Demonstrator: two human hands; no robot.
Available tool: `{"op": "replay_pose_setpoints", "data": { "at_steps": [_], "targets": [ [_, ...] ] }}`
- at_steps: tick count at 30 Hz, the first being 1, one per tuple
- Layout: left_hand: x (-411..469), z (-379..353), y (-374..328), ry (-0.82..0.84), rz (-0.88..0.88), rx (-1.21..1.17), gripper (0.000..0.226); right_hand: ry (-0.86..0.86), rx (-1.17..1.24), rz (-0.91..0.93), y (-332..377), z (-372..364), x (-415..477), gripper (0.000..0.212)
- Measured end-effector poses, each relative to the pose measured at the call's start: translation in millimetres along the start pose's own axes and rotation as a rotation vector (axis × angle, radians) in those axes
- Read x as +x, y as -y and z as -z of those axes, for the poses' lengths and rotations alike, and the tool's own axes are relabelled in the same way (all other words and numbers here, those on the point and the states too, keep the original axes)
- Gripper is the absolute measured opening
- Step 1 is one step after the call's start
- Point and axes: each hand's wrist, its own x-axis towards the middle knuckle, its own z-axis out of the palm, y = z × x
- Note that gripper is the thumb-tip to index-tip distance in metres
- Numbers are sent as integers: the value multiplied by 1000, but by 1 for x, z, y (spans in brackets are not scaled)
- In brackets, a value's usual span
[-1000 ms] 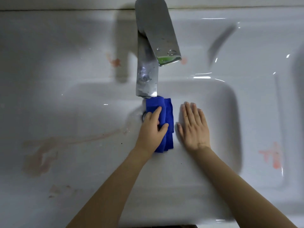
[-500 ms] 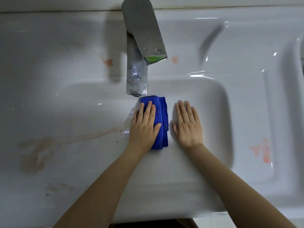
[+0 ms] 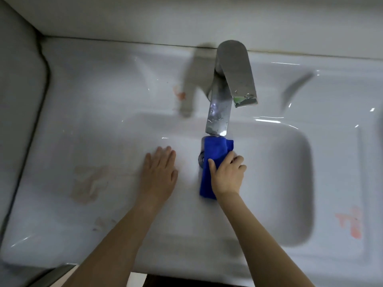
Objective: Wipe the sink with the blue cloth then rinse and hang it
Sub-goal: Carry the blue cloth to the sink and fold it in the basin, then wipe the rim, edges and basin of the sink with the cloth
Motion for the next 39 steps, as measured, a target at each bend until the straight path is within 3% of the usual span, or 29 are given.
{"op": "replay_pose_setpoints", "data": {
  "at_steps": [2, 6, 9, 12, 16, 23, 31, 36, 39],
  "targets": [
    [-1, -8, 5, 3, -30, 44, 64, 31, 121, -55, 4, -3, -1, 63],
    [1, -16, 9, -34, -46, 51, 66, 107, 729, -283, 4, -4, 2, 52],
    [0, -13, 9, -2, -37, 45, 66, 206, 890, -397, -1, 3, 8, 43],
    [2, -3, 8, 65, -32, 4, 63, 281, 1013, -315, -4, 16, 5, 30],
    [-6, 28, 10, 21, -6, -263, 49, 371, 1174, -150, -8, 45, -7, 23],
    [-82, 86, 46, -271, 64, -389, 40, 455, 1035, 164, 24, 92, -28, 21],
    [-174, 76, 127, -477, 347, -348, 46, 524, 782, 636, 149, 115, -30, 27],
    [-214, 37, 163, -482, 370, -276, 59, 382, 482, 861, 243, 100, 1, 28],
    [-223, 30, 175, -523, 263, -228, 48, 201, 234, 880, 280, 80, 9, 29]
  ]
}}
